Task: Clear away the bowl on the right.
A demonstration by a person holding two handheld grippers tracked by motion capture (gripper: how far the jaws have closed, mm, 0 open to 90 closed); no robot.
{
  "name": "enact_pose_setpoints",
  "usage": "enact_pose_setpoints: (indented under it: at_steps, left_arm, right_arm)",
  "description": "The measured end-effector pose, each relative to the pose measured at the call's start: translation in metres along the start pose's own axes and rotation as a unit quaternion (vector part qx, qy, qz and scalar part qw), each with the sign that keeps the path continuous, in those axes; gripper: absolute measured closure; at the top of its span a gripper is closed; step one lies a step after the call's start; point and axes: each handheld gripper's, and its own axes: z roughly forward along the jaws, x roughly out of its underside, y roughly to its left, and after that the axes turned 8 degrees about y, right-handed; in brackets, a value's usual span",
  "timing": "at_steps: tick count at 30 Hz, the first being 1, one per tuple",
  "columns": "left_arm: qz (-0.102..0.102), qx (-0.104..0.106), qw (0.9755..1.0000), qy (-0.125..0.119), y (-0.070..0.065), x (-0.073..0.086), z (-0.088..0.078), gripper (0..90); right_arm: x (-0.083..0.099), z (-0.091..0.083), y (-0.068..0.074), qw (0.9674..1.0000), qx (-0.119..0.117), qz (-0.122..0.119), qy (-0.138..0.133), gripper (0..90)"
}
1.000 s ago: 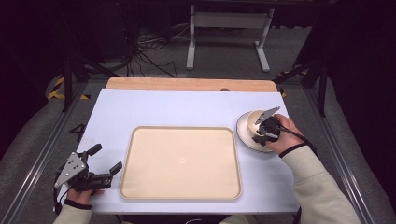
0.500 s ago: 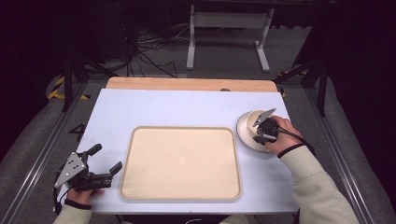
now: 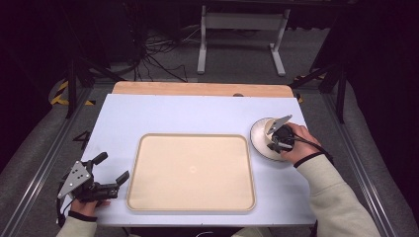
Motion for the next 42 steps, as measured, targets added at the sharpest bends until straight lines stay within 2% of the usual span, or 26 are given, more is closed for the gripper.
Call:
enact_pose_setpoints:
  at_steps: [9,16,21,29,42]
  left_arm:
    - [0.0,0.0,1.0,0.0,0.0,0.0,0.0,0.2]
    - [0.0,0.0,1.0,0.0,0.0,0.0,0.0,0.2]
    - [0.0,0.0,1.0,0.0,0.0,0.0,0.0,0.2]
    - [0.001,0.0,1.0,0.0,0.0,0.0,0.0,0.2]
    - [0.001,0.0,1.0,0.0,0.0,0.0,0.0,0.2]
  right_arm:
    - [0.001,-0.014,0.0,0.9997,-0.008,0.015,-0.017,82.3]
    - [-0.002,-0.022,0.004,0.9996,-0.015,0.015,-0.018,82.0]
    - [-0.005,-0.031,0.008,0.9991,-0.026,0.026,-0.02,82.0]
    - [-0.009,-0.042,0.013,0.9993,-0.021,0.021,-0.022,82.0]
    - [-0.018,-0.065,0.029,0.9995,-0.02,0.003,-0.022,82.0]
